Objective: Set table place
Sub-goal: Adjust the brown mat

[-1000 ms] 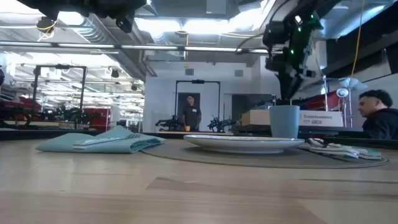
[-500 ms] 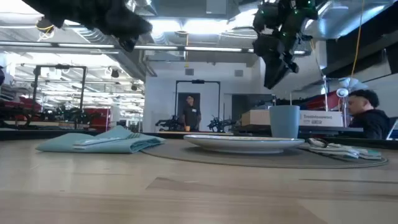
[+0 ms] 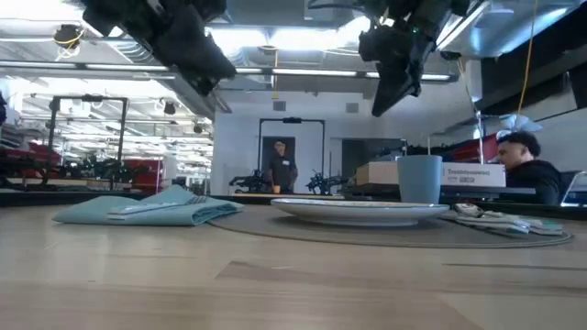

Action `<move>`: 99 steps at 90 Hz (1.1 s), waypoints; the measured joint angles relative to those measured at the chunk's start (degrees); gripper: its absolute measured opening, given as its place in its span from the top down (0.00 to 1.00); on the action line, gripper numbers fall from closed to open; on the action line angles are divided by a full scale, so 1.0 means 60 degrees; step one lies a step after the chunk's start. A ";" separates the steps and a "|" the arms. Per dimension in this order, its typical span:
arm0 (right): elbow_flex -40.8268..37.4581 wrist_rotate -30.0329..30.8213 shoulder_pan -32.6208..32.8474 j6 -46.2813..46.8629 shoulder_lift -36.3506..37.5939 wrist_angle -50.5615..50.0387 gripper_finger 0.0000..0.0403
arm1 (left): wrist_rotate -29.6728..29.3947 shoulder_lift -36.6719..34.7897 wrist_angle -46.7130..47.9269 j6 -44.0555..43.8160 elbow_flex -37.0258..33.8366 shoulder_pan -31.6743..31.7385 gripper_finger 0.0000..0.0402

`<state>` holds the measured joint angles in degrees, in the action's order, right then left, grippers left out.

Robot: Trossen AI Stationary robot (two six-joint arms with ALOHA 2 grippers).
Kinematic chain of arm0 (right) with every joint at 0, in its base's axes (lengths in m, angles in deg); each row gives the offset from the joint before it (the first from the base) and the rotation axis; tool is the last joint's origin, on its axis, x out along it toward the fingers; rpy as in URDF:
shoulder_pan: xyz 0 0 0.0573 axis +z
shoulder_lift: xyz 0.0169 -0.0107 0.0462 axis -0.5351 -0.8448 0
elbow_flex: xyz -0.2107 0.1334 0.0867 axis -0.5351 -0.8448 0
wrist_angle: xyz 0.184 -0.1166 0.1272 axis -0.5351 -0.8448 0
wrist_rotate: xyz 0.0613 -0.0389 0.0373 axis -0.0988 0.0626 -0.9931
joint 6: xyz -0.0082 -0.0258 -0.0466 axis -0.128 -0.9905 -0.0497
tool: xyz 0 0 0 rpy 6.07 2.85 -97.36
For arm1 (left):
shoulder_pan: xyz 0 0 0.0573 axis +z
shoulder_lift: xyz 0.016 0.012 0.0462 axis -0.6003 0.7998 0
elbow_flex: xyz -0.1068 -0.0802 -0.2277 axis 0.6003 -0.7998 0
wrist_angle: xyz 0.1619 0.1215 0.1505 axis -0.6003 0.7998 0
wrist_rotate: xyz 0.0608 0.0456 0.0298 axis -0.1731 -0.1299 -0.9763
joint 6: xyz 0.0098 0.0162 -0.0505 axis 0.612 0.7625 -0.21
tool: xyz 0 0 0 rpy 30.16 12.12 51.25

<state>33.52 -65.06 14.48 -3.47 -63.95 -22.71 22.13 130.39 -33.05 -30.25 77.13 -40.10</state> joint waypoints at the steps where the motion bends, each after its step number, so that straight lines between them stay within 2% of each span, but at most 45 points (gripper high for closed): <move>1: 0.0000 0.0012 0.0000 -0.0001 0.0000 -0.0004 1.00 | -0.0046 0.0056 -0.0011 -0.0003 0.0016 -0.0043 1.00; 15: -0.0038 0.0443 -0.0018 -0.0022 0.0000 -0.0294 1.00 | -0.0302 0.0664 -0.0321 -0.0310 0.0062 -0.0422 1.00; 42: -0.0434 0.0435 -0.0015 -0.0011 0.0000 -0.0398 1.00 | -0.0444 0.1811 -0.0617 -0.0866 0.0062 -0.0672 1.00; 76: -0.0499 0.0435 -0.0018 -0.0004 0.0000 -0.0259 1.00 | -0.0538 0.3363 -0.1049 -0.0820 0.0186 -0.0393 1.00; 99: -0.0503 0.0436 -0.0018 -0.0004 0.0000 -0.0245 1.00 | -0.0748 0.3914 -0.1002 -0.0713 0.0299 -0.0221 1.00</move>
<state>30.50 -62.45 14.37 -3.50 -63.95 -24.18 17.64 153.88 -39.07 -34.53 78.93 -41.43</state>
